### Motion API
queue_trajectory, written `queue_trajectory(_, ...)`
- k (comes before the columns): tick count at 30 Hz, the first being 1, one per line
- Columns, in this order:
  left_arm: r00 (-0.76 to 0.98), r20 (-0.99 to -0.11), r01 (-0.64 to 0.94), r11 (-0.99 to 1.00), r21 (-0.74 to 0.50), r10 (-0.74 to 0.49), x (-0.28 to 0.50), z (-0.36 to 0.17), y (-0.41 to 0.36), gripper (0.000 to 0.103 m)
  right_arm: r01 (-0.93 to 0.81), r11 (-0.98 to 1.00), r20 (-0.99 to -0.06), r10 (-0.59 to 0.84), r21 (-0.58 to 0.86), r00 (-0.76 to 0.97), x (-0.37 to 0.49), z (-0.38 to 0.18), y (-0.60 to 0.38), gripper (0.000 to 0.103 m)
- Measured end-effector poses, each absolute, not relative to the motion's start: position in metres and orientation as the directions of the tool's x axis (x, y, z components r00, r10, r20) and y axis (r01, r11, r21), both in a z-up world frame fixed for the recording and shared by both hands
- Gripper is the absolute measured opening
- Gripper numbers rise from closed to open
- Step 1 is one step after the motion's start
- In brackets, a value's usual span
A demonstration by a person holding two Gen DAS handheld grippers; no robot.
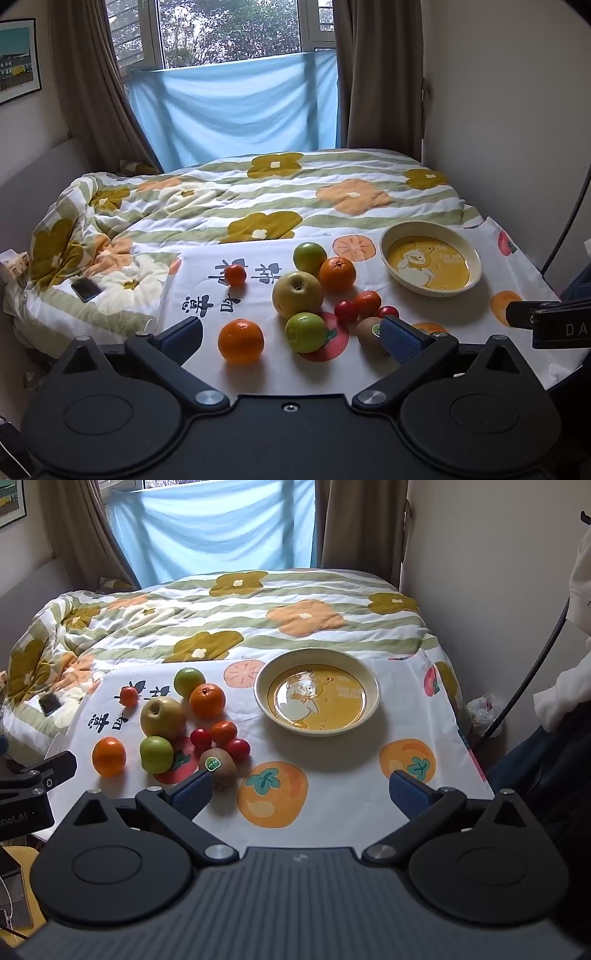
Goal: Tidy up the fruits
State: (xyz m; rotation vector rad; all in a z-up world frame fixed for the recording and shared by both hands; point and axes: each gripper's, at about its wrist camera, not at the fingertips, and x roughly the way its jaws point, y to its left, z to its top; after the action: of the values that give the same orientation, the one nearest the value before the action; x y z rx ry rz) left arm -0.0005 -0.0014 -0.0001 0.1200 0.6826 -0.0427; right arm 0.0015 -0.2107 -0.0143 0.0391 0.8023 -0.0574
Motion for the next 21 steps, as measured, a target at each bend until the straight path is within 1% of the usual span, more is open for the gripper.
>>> queue_trajectory(5,0.778,-0.628,0.076,0.99,0.115,0.013,0.0,0.003,-0.009,0.103,0.06,0.998,-0.719,-0.033,0.012,0.694,0.002,-0.014,-0.21,0.103)
queue_trajectory(7,0.785,-0.619,0.079,0.991,0.105,0.003,-0.001,0.003,-0.004,0.103,0.057,0.998,-0.719,-0.032,0.01,0.695,0.002,-0.014,-0.209,0.103)
queue_trajectory(21,0.774,-0.633,0.052,0.995,0.089,0.017,0.0,0.004,0.003,0.103,0.065,0.998,-0.719,-0.037,0.012,0.694,0.006,-0.011,-0.206,0.103)
